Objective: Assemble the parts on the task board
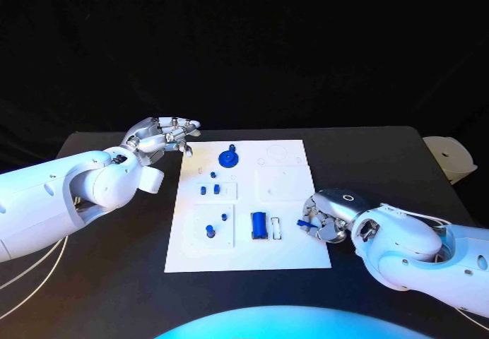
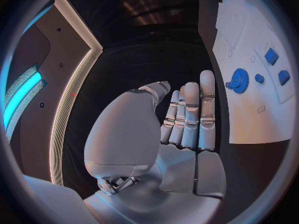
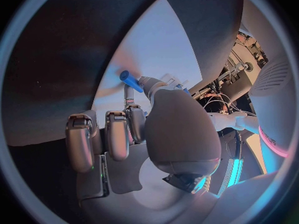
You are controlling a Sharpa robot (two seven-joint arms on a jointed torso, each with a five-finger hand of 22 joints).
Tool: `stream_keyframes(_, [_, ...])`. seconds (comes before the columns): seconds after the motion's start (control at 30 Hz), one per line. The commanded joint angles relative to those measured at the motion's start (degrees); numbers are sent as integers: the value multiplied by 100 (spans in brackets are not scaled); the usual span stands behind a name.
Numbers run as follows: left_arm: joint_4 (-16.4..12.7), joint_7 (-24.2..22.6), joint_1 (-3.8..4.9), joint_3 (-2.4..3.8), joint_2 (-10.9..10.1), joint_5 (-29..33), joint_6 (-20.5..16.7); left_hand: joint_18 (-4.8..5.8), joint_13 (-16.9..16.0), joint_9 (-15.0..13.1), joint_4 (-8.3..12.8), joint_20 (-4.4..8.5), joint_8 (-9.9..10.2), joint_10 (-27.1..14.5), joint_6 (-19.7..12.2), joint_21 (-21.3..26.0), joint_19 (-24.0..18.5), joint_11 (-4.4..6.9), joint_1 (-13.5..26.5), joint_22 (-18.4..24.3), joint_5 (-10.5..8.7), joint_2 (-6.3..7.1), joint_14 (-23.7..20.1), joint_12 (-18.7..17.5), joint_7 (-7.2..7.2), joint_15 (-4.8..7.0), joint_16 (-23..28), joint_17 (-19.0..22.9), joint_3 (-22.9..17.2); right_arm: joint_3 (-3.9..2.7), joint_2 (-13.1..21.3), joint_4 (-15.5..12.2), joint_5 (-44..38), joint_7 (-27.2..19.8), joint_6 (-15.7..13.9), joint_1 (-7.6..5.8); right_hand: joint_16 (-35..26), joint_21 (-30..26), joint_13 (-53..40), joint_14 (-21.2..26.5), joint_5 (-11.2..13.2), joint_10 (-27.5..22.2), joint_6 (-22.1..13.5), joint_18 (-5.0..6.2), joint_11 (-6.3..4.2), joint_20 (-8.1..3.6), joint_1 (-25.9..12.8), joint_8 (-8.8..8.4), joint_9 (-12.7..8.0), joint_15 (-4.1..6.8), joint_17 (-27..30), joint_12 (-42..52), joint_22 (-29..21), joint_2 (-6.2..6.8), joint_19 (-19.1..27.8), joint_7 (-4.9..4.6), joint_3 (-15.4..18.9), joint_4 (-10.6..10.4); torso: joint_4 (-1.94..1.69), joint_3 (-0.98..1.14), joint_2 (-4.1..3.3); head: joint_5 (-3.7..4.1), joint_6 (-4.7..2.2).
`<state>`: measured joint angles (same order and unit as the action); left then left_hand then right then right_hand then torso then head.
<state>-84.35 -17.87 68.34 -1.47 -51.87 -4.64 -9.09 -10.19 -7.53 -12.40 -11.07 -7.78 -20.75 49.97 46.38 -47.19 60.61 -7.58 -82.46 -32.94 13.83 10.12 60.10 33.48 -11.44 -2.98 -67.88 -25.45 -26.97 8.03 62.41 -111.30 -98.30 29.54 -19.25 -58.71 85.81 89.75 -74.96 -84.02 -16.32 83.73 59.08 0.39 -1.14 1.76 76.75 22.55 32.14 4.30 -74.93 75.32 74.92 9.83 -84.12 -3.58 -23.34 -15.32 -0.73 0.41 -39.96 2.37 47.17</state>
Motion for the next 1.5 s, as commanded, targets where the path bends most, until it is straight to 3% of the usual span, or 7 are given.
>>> stream_keyframes(0.03, [-22, -17, 3, 3, 6, 23, 92, -41, -7, -8, 5, -20, -37, -30, -43, 22, 36, 1, 56, 9, 13, 3, -26, 22, -14, -12, -17, 9, -46, -2, -39, -74, 518, 104, -435, -34, 38, 25, -558, -429, 26, 37, 20, -39, -17, -37, -75, 39, 86, 56, -637, 24, 1508, -27, -588, 64, -172, 134, 5, -2, -3, 4, 2])
stream_keyframes(0.23, [-33, -16, 3, 3, 14, 23, 98, -41, -7, -8, 5, -20, -37, -30, -43, 22, 36, 1, 56, 9, 13, 3, -26, 22, -14, -12, -17, 9, -46, -3, -182, -144, 1031, 106, -655, -70, 38, 25, -554, -429, 28, 36, 15, -39, -17, -38, -107, 45, 95, 57, -637, 17, 1508, -17, -588, 63, -181, 128, -1, 1, -6, 10, 17])
stream_keyframes(0.47, [-56, -16, 3, 4, 14, 23, 102, -41, -7, -8, 5, -20, -37, -30, -43, 22, 36, 1, 56, 9, 13, 3, -26, 22, -14, -12, -17, 9, -46, -3, -324, -104, 1424, 109, -672, -70, 38, 25, -558, -429, 36, 39, 11, -39, -17, -39, -165, 58, 110, 58, -636, 22, 1508, -3, -588, 63, -194, 114, 3, -5, -2, -9, 33])
stream_keyframes(0.57, [-63, -14, 3, 4, 11, 22, 104, -41, -7, -8, 5, -20, -37, -30, -43, 22, 36, 1, 56, 9, 13, 3, -26, 22, -14, -12, -17, 9, -46, -3, -400, -72, 1558, 110, -646, -61, 40, 25, -560, -431, 47, 41, 5, -39, -15, -39, -245, 72, 126, 57, -643, 23, 1508, 7, -588, 61, -207, 89, 6, 4, -6, -17, 41])
stream_keyframes(1.07, [-75, -5, 3, 4, 13, 22, 129, -41, -7, -8, 5, -20, -37, -30, -43, 22, 36, 1, 56, 9, 13, 3, -26, 22, -14, -12, -17, 9, -46, -2, -756, 167, 1885, 119, -412, 28, 42, 25, -575, -432, 149, 52, -12, -39, -4, -34, -594, 113, 180, 48, -650, 36, 1508, 21, -588, 49, -221, -42, -5, 3, -4, -13, 38])
stream_keyframes(1.5, [-82, 23, 4, 4, 2, 21, 146, -41, -7, -10, 18, -18, -42, -38, -48, 26, 40, -2, 60, 12, 14, 4, -29, 31, -18, -12, -20, 13, -61, -2, -798, 228, 1904, 114, -341, 34, 59, 25, -652, -440, 308, 106, 76, -39, -25, -40, -1062, 210, 249, 61, -688, 144, 1508, -106, -588, 79, -219, -121, 1, 3, -2, -34, 72])
